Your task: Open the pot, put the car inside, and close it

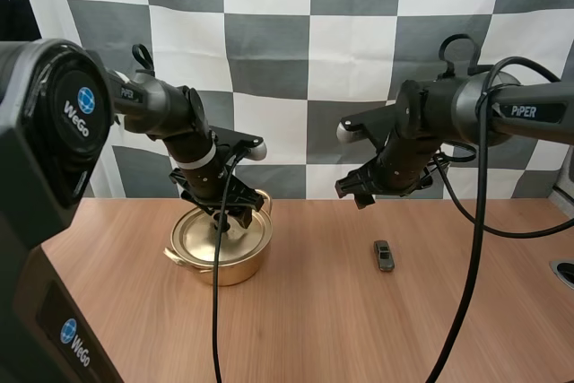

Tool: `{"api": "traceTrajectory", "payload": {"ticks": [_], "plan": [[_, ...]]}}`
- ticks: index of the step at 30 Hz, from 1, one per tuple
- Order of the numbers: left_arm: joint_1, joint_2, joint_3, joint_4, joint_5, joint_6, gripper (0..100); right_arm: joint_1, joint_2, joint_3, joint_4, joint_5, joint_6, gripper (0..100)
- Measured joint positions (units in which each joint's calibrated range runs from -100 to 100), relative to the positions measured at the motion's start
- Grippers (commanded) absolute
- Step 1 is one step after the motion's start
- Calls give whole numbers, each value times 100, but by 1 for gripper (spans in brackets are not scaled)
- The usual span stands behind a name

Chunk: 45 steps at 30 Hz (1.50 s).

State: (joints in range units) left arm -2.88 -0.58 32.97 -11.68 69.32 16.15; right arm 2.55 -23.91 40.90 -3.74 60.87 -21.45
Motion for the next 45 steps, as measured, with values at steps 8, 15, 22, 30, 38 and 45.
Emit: {"api": "traceTrajectory", "payload": {"ticks": [8,15,22,30,38,45], "plan": [[0,0,0,153,170,-107,100,0,0,0,0,-19,0,100],[0,0,0,159,282,-118,100,0,0,0,0,-19,0,100],[0,0,0,503,256,-382,82,0,0,0,0,-19,0,100],[0,0,0,602,214,-564,7,0,0,0,0,-19,0,100],[0,-15,0,602,168,-564,0,0,0,0,0,-19,0,100],[0,-456,-96,602,286,-564,0,0,124,0,0,14,0,100]]}}
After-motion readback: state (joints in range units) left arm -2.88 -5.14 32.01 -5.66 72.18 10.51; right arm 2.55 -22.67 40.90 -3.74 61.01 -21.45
